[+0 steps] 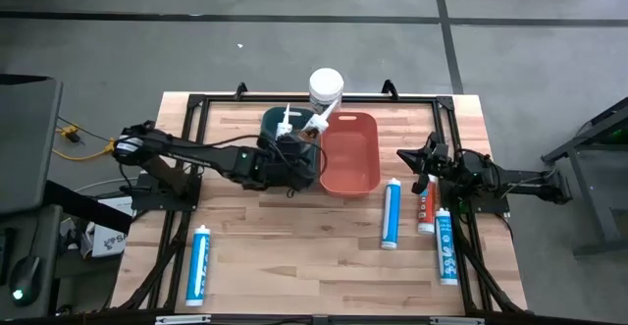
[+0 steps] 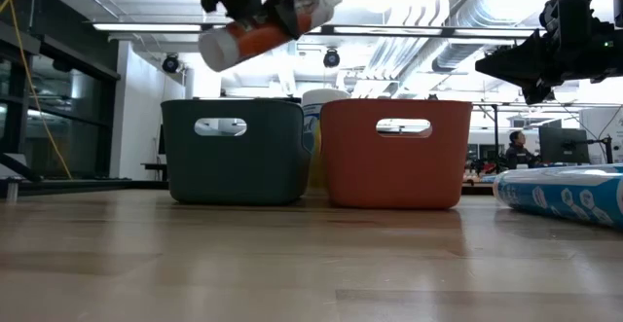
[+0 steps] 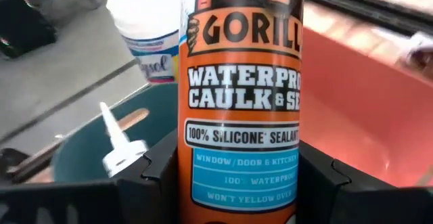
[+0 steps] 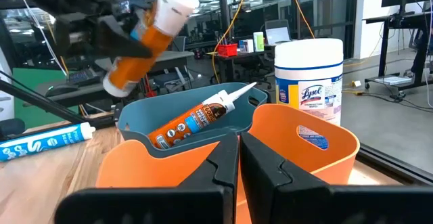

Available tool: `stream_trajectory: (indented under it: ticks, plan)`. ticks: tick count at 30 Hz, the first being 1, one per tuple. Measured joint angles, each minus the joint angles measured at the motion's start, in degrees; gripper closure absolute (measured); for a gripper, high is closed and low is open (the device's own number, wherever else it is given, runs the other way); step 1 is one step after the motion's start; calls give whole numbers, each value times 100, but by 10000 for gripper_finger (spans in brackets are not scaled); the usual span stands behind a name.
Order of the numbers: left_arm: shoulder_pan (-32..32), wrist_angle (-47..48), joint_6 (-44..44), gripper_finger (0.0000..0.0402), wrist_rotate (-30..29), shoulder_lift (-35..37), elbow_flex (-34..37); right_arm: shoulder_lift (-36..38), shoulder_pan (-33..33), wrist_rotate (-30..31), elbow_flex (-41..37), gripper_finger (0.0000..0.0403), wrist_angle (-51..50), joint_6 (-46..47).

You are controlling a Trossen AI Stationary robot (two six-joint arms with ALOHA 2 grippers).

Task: Pick & place silicon tubes, Sealant and Lysol wipes
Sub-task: Put the bottom orange sealant into the blue bin

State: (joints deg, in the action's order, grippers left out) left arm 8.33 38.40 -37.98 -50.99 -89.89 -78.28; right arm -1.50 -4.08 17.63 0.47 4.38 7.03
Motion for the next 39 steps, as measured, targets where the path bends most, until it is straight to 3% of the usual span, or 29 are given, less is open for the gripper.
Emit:
stream_trajectory:
  ticks: [7,22,30,39]
  plan:
    - [-493,-784,-576,222,163,383,815,0,0,0,0,391,0,0]
    - [-956,-1550,-1766,222,540,364,1321,0,0,0,0,391,1,-1]
    - [-1063,-1649,-2367,222,354,359,1757,0,-1,0,1,391,2,-1]
    - [-1059,-1908,-2408,222,145,278,2029,0,-1,0,1,391,1,0]
